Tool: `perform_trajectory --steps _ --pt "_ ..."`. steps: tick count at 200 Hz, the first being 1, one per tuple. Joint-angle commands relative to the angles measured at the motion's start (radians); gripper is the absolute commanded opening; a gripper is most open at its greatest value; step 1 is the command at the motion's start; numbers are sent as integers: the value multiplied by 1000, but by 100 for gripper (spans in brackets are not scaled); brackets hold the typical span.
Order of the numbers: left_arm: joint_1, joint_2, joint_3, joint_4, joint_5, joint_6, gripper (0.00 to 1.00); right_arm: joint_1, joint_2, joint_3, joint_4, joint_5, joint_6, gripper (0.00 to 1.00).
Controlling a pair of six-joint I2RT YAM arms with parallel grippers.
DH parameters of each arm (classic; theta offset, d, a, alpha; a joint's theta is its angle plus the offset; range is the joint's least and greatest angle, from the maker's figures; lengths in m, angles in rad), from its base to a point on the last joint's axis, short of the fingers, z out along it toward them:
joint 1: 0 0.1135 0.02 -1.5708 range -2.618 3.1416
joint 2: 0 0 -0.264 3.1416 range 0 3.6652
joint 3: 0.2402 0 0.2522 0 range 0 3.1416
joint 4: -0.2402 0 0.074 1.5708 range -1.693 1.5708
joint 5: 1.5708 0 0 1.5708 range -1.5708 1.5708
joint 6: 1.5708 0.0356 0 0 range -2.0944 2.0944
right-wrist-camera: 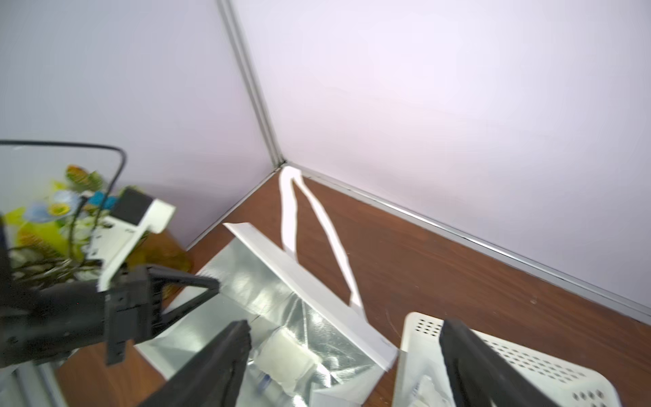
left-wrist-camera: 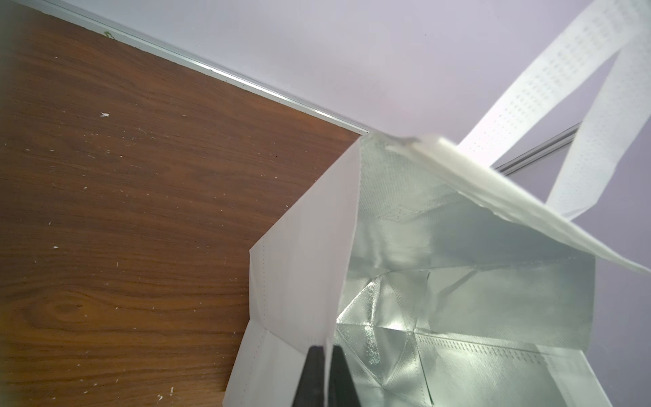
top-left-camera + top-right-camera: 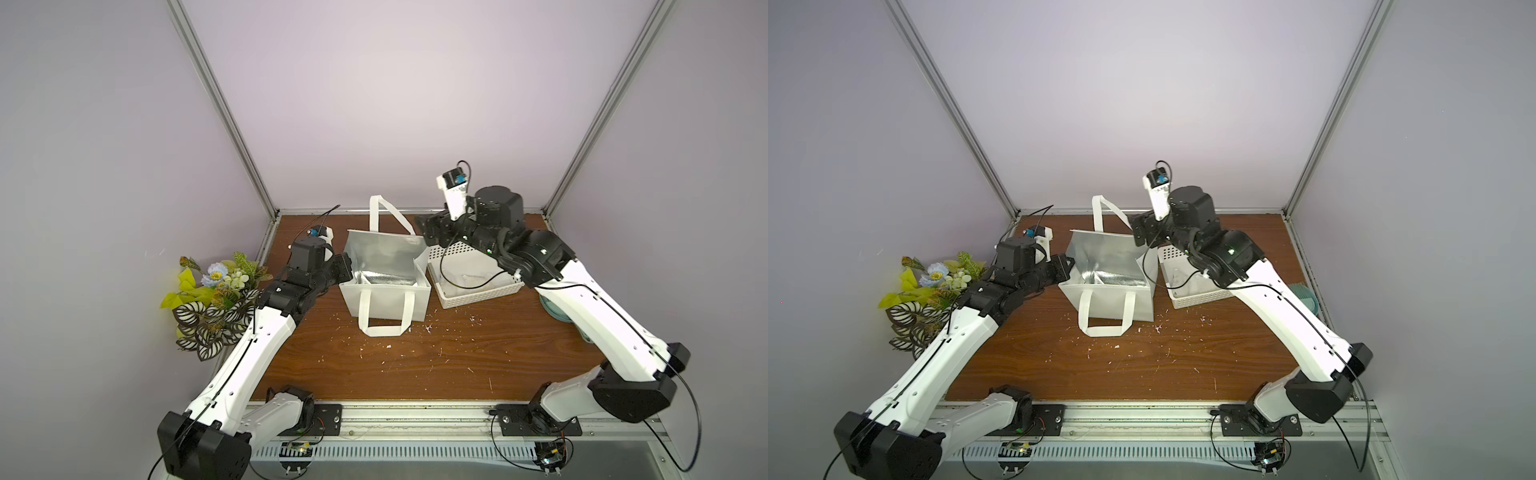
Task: Place the ice pack in the delivery bag
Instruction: Pick up the ice pack from the bin.
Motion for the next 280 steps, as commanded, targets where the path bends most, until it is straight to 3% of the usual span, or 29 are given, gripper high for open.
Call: perform_trajectory --steps 1,25,48,85,165,243,255,280 --pt "-6 -5 14 19 -18 3 0 -125 -21 -147 10 1 122 91" --pt "-6 -5 18 18 -14 6 0 -247 -56 -336 83 -63 175 89" --pt "-7 -5 23 14 -10 6 1 -308 11 -391 73 -120 244 89" --pt "-6 -11 22 12 -7 11 1 -309 153 -424 126 -224 223 87" --pt "-6 -19 22 -2 -22 16 1 -292 419 -377 48 -300 180 89" --pt "-6 -16 28 -2 -26 16 1 -247 584 -314 5 -232 149 89" --pt "-7 -17 28 -2 -24 15 1 -235 599 -314 2 -217 150 87" --pt "-6 -20 27 -2 -28 16 1 -223 607 -328 14 -215 152 72"
